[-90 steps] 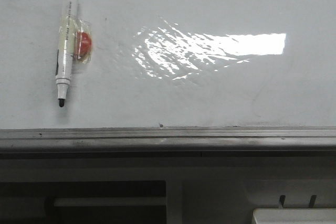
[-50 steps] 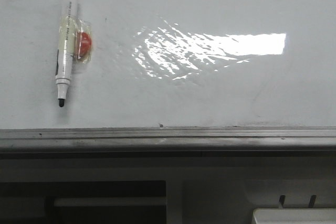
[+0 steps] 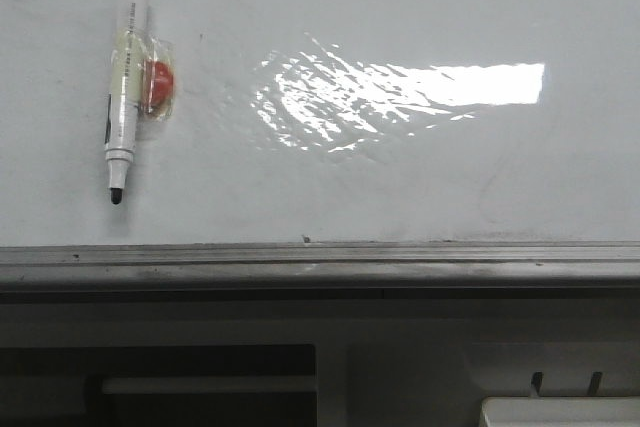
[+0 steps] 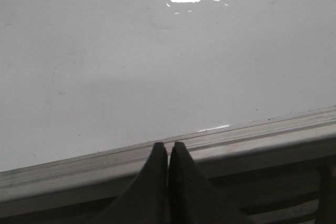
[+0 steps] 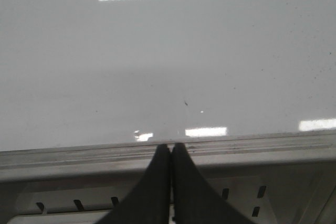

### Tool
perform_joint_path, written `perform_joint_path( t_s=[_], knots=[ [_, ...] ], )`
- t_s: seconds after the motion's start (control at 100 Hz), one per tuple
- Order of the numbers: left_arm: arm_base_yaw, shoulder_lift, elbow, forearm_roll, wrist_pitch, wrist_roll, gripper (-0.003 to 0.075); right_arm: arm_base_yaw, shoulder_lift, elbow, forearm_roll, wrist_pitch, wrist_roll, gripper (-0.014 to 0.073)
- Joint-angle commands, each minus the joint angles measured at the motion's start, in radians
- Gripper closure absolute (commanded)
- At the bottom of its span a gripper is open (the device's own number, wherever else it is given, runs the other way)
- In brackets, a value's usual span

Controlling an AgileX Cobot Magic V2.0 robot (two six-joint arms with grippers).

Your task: Write number 9 on whiteboard

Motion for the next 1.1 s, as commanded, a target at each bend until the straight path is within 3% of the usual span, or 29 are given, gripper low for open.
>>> perform_joint_path(
  t_s=[0.0, 0.17, 0.55, 0.88, 1.09],
  knots=[
    [0.003, -0.027, 0.042, 0.036, -0.057, -0.008, 0.074, -0.005, -0.016, 0.027, -0.005, -0.02, -0.008, 0.0664],
    [0.003, -0.027, 0.042, 0.036, -0.127, -0.008, 0.074, -0.005, -0.016, 0.027, -0.005, -0.033, -0.008, 0.0664],
    [0.003, -0.027, 0.042, 0.036, -0.132, -0.008, 0.074, -0.005, -0.014, 0.027, -0.005, -0.237, -0.008, 0.0664],
    [0.003, -0.027, 0.042, 0.038, -0.175, -0.008, 0.074, -0.005, -0.014, 0.027, -0.005, -0.291, -0.008, 0.0664],
    [0.003, -0.027, 0.042, 0.045, -0.235, -0.008, 0.074, -0.005, -0.014, 0.027, 0.13, -0.263, -0.008, 0.0664]
  ],
)
